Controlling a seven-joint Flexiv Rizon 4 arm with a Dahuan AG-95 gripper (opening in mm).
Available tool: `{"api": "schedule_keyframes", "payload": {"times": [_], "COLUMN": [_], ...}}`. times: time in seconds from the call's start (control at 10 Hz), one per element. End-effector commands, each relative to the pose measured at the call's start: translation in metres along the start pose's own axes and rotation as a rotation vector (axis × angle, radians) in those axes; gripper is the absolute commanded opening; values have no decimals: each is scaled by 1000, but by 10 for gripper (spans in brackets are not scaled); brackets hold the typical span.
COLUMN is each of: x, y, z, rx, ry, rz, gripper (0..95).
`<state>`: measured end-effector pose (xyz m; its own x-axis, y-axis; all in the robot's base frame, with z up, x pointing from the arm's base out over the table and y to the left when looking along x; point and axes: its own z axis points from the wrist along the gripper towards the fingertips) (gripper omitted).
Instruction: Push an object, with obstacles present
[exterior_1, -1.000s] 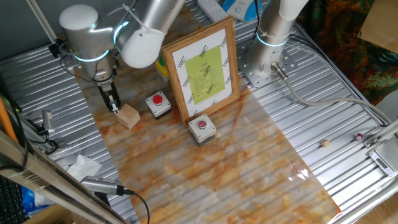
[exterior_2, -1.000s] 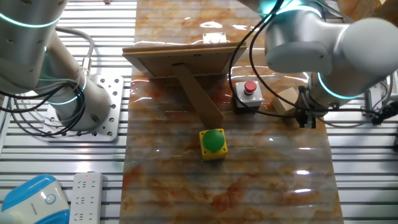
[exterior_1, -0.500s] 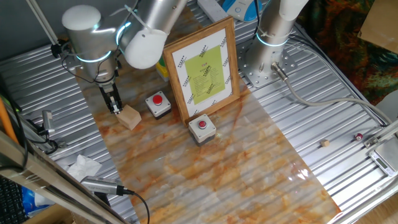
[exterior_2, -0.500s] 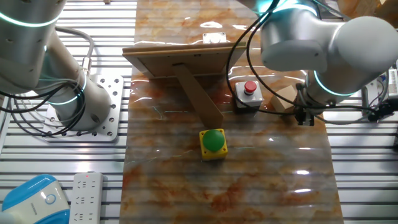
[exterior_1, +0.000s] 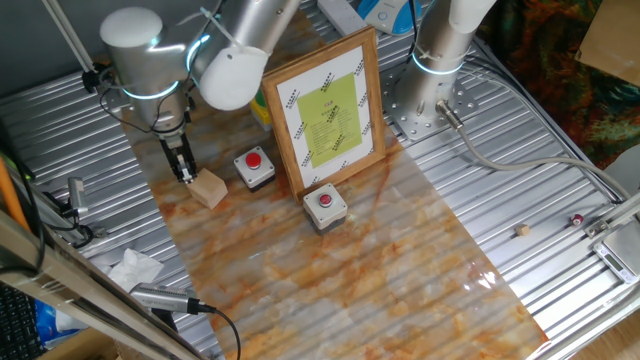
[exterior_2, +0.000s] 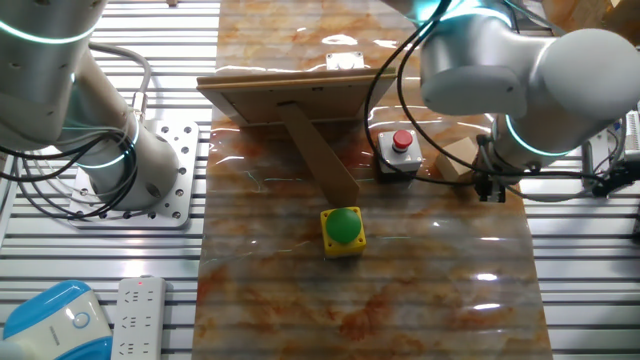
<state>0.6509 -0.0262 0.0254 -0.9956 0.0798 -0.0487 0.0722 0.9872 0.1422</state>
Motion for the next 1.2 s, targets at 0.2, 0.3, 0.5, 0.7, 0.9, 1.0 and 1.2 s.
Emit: {"api": "schedule_keyframes", "payload": {"times": [0.2, 0.3, 0.5, 0.7, 0.9, 1.0, 1.2], "x": [-8, -11, -15, -17, -19, -19, -15], "y": [-19, -27, -33, -35, -36, -34, -33], "z": [1, -4, -13, -24, -32, -36, -42], "rx": [12, 18, 26, 25, 30, 35, 42], "ry": [38, 47, 60, 73, 86, 91, 96], "rz": [-63, -92, -101, -91, -94, -96, -101], "gripper": [0, 0, 0, 0, 0, 0, 0]}}
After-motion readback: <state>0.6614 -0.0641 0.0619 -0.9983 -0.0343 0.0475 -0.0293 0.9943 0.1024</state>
